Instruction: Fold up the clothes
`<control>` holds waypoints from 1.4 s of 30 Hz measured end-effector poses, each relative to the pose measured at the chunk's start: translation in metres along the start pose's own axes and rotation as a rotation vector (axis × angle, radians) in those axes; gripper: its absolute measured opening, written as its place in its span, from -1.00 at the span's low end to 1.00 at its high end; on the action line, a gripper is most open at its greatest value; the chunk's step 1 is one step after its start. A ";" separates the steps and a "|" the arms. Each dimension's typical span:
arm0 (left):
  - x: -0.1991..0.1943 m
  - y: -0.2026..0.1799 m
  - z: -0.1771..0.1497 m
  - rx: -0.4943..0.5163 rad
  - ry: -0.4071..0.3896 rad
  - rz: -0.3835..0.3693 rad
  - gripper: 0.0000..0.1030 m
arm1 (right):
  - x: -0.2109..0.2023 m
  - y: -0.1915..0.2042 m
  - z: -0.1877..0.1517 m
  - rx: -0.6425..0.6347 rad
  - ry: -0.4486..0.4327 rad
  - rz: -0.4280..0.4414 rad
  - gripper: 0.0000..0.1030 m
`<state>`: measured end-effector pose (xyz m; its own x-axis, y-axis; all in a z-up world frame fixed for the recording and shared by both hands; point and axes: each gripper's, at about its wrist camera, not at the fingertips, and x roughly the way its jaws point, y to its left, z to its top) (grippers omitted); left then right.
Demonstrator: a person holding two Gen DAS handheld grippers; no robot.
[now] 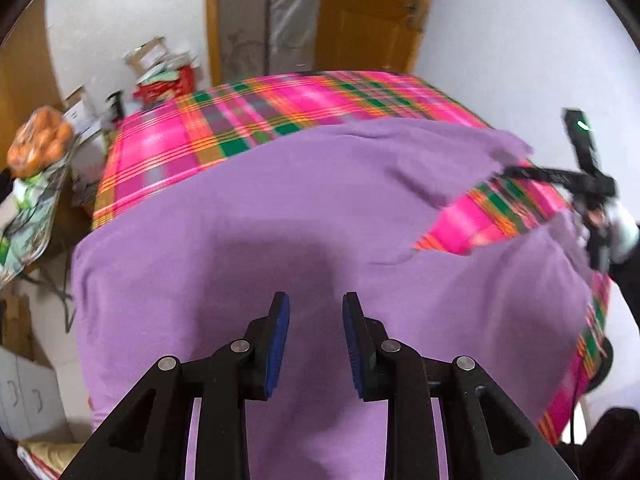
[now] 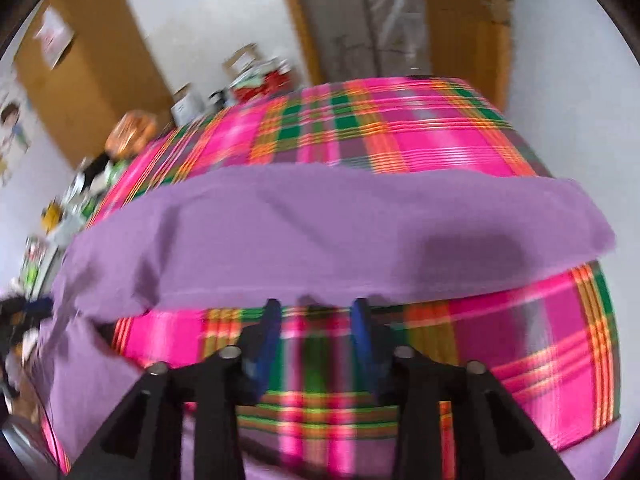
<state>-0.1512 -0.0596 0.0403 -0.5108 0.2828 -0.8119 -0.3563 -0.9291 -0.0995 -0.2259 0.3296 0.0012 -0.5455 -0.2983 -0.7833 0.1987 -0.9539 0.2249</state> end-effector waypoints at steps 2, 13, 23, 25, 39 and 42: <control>0.006 -0.017 -0.005 0.042 0.031 -0.022 -0.42 | -0.004 -0.018 0.006 0.031 -0.023 -0.028 -0.18; 0.039 -0.046 -0.017 0.155 0.117 -0.028 -0.42 | -0.005 -0.096 0.070 0.080 -0.069 -0.200 -0.15; 0.044 -0.051 -0.018 0.200 0.083 -0.026 -0.26 | 0.052 -0.089 0.109 -0.056 0.017 -0.206 -0.14; 0.045 -0.051 -0.018 0.201 0.078 -0.026 -0.25 | 0.060 -0.083 0.098 -0.121 0.049 -0.195 -0.14; 0.048 -0.054 -0.017 0.198 0.050 -0.028 -0.13 | 0.016 -0.148 0.106 0.023 -0.093 -0.260 -0.14; 0.049 -0.055 -0.016 0.196 0.047 -0.029 -0.11 | 0.019 -0.169 0.119 0.097 -0.100 -0.300 -0.13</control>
<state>-0.1440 0.0012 -0.0033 -0.4629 0.2933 -0.8365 -0.5180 -0.8553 -0.0132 -0.3669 0.4814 0.0172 -0.6461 -0.0004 -0.7633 -0.0589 -0.9970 0.0504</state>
